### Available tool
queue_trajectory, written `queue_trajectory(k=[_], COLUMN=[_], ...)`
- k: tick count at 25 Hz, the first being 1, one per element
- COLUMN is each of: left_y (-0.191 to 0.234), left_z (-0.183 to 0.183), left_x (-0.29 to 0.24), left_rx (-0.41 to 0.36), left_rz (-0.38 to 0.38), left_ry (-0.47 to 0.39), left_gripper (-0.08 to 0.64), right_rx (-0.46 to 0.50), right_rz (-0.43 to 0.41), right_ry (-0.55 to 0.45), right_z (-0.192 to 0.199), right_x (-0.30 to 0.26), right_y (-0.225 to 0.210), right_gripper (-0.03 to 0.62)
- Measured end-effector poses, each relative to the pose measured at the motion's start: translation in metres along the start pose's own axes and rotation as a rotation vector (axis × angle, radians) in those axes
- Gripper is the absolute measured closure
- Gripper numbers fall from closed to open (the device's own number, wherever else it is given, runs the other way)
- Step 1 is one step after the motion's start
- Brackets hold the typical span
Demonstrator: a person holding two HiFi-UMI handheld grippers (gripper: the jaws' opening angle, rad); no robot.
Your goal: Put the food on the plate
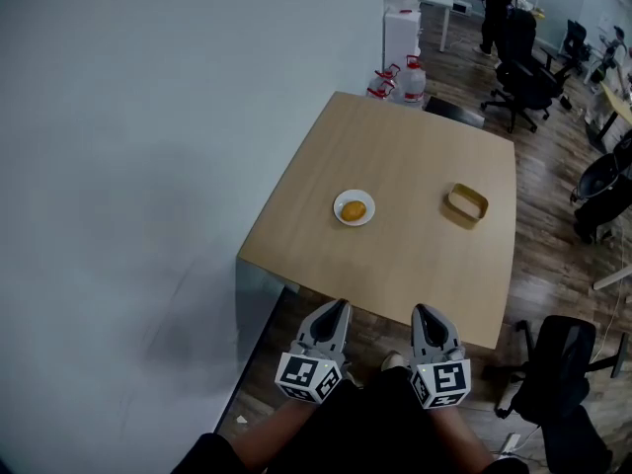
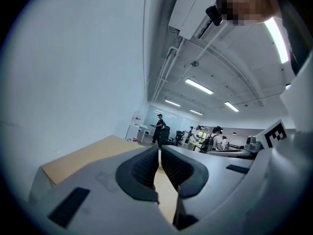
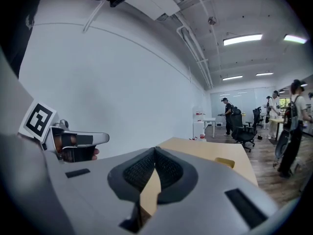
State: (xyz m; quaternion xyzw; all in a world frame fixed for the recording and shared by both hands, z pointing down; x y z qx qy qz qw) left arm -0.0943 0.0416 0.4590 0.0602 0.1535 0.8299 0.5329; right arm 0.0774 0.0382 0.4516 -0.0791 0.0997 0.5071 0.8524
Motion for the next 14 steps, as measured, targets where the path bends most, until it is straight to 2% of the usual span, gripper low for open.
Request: queue_trajectory(k=[3, 9, 14], left_y=[0.0, 0.003, 0.002], left_z=[0.0, 0.0, -0.002], left_x=[0.001, 0.006, 0.019], left_rx=[-0.002, 0.001, 0.015], left_rz=[0.002, -0.009, 0.033], left_ry=[-0.007, -0.014, -0.049], left_gripper=[0.532, 0.532, 0.532], right_rx=[-0.003, 0.006, 0.014], right_rz=[0.028, 0.01, 0.011], right_ry=[-0.005, -0.004, -0.005], right_z=[0.0, 0.001, 0.004], right_x=[0.004, 0.003, 0.006], right_y=[-0.004, 0.002, 0.012], right_gripper=[0.532, 0.532, 0.532])
Point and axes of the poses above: the fingertips, and each gripper's own axes: x backward along the fingers, y to its left, z out of its underside, the point moved 3 cm from there along x, backward along the fingers
